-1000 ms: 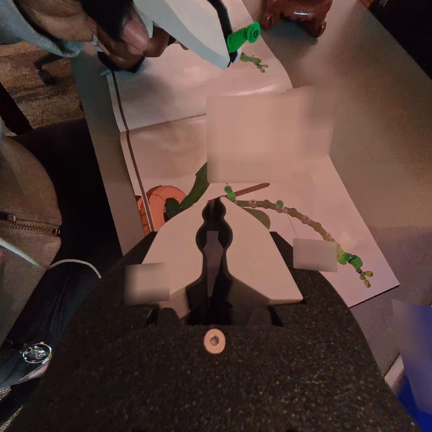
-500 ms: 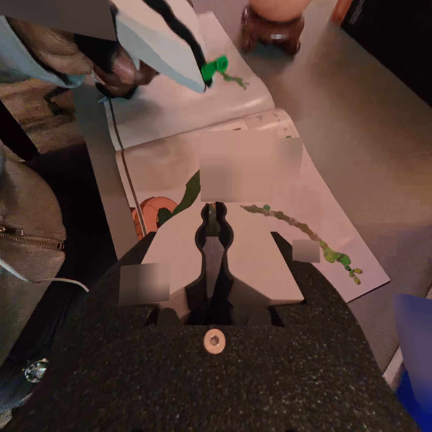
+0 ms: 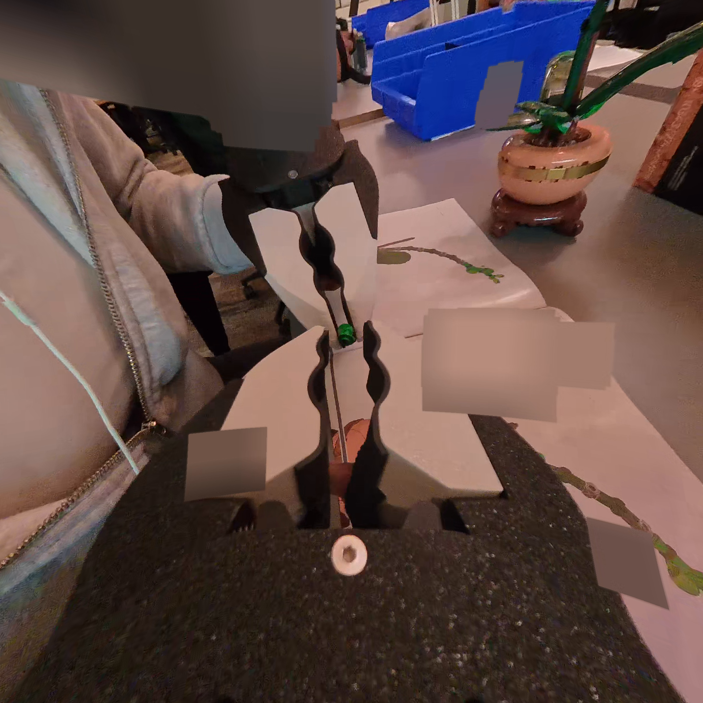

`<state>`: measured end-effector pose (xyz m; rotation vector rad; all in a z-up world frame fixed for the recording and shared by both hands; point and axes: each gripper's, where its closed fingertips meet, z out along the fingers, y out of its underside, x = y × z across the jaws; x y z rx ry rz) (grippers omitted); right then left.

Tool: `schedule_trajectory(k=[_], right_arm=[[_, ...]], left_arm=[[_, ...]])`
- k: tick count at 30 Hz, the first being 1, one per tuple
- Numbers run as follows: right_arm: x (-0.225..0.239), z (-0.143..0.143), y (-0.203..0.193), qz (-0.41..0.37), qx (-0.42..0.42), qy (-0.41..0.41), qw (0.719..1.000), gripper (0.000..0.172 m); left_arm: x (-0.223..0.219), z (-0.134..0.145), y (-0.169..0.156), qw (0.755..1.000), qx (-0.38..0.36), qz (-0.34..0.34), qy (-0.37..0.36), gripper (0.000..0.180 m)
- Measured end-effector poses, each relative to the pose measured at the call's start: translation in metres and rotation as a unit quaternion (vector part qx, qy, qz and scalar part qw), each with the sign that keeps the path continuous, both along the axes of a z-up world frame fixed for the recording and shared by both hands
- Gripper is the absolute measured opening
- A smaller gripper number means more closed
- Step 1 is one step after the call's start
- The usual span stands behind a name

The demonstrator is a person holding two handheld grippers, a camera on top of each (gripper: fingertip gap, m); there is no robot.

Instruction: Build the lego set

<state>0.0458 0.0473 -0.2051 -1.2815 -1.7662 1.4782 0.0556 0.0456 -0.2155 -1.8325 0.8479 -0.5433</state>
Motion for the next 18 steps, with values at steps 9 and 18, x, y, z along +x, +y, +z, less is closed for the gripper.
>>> schedule_trajectory(k=[9,18], right_arm=[[0.006,-0.004,-0.004,-0.001,0.036,0.002,0.999,0.006],[0.006,0.004,0.003,-0.013,-0.013,0.024,1.0,0.006]], left_arm=[[0.008,-0.001,-0.005,1.0,0.013,-0.018,0.013,0.005],[0.004,0.001,-0.001,1.0,0.011,-0.011,-0.024,0.007]])
